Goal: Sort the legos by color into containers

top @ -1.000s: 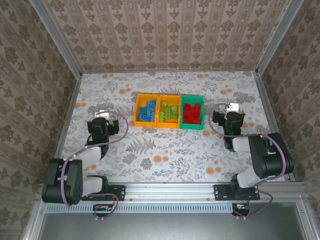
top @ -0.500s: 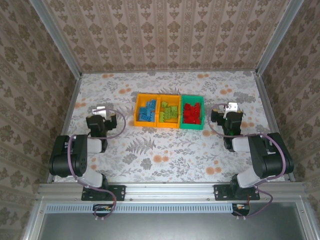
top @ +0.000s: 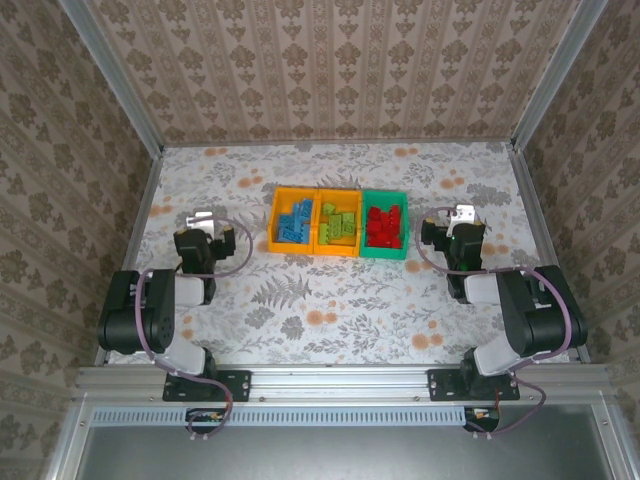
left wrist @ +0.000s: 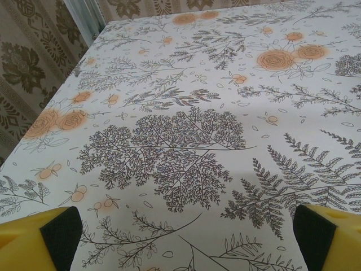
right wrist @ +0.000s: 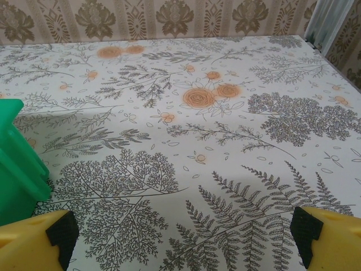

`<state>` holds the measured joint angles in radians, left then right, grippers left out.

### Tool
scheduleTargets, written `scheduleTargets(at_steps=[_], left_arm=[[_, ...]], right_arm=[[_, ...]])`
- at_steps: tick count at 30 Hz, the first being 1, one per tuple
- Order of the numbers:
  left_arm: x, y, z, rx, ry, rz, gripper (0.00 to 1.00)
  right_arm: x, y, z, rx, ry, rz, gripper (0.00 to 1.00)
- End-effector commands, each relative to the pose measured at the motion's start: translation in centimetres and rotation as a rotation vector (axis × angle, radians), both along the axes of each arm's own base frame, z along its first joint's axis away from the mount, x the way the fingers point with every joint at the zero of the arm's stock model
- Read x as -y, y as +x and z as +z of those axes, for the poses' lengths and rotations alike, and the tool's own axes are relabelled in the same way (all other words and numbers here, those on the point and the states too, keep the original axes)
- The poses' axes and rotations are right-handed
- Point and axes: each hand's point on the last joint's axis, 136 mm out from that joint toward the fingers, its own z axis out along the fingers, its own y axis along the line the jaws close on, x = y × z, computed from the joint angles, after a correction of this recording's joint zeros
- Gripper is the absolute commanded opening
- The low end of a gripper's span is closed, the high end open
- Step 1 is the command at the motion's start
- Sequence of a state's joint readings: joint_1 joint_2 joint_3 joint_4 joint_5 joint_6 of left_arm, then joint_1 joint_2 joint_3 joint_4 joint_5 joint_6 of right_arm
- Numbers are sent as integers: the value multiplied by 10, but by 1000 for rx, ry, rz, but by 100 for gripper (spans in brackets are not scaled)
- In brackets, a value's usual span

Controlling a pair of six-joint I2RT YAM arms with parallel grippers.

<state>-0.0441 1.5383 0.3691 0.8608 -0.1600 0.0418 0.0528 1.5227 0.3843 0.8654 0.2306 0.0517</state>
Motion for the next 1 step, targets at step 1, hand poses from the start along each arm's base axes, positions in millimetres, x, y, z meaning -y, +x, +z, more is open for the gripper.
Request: scheduleTargets(at_steps=[1], left_arm=[[2,9,14,45,-14,-8,100]], right_arm=[[-1,4,4,19,5,9,100]])
